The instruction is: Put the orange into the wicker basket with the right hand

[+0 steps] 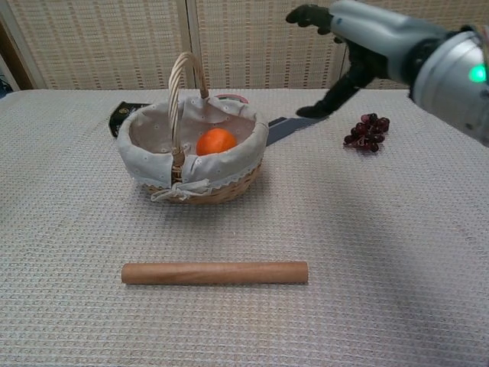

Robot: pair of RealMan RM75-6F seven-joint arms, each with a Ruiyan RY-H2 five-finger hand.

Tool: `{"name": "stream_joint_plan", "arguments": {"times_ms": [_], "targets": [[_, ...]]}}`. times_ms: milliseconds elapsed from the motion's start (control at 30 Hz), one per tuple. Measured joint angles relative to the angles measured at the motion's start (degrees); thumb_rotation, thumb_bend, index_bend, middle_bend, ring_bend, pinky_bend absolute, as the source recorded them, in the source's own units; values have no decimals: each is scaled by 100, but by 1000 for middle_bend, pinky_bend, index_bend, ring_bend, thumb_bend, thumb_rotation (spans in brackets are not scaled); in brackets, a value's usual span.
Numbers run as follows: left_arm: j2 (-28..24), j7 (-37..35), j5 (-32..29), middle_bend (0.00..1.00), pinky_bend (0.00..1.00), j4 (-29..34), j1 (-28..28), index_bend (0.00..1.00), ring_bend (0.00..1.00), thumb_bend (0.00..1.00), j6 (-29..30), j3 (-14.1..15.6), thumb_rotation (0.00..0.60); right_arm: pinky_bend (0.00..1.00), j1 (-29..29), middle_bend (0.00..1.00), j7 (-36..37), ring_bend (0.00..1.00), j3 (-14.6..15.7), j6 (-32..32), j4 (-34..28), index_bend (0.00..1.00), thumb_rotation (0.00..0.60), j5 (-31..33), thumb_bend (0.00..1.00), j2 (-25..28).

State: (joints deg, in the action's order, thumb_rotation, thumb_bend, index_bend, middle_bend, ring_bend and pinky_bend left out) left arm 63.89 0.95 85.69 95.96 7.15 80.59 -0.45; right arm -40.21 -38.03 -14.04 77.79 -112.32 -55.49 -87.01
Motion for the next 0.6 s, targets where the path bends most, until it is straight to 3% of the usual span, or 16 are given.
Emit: {"name": "stream_joint_plan", "arguments": {"times_ms": [167, 367, 600], "targets": [[29, 82, 11, 0, 80, -13, -10, 0, 0, 347, 31, 2, 600, 58, 935, 0, 268, 0, 1177, 392, -293, 0, 600, -961, 100, 1134], [74, 169, 6, 0, 79, -55, -17, 0, 0, 347, 62, -10, 600, 52, 1992, 0, 947, 0, 2354, 926, 274, 0, 600, -2265, 99, 1686], [115, 224, 67, 0, 79, -84, -28, 0, 0, 347, 141, -17, 600, 51, 2713, 0, 1676, 0, 2626, 1462, 1696, 0, 600, -3015, 99, 1703]]}}
